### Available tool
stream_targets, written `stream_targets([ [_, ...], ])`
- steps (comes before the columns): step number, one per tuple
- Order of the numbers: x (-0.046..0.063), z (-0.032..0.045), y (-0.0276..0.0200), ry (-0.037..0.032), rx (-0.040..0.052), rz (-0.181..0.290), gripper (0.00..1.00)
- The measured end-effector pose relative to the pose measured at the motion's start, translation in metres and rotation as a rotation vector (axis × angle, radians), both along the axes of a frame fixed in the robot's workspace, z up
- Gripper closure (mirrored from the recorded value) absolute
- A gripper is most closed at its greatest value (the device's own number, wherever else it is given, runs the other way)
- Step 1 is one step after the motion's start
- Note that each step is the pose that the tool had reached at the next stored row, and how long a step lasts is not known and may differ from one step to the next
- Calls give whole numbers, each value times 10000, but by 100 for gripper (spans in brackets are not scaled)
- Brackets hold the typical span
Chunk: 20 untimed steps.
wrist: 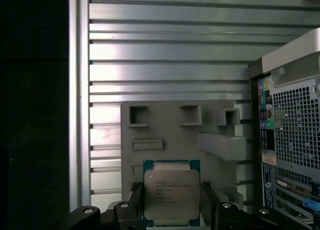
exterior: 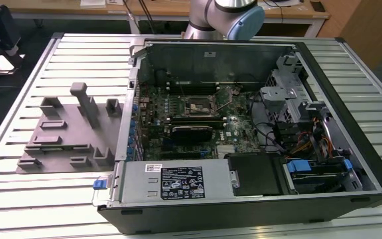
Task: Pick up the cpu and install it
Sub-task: 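Pick up the cpu and move it towards the insertion slot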
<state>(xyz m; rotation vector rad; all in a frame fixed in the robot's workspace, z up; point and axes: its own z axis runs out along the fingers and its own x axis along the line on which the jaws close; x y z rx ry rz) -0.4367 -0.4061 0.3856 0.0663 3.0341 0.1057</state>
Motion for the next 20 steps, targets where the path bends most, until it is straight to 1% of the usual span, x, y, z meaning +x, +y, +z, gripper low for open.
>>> stream_targets([
  [20,0,465,0,-214,66,0,46],
])
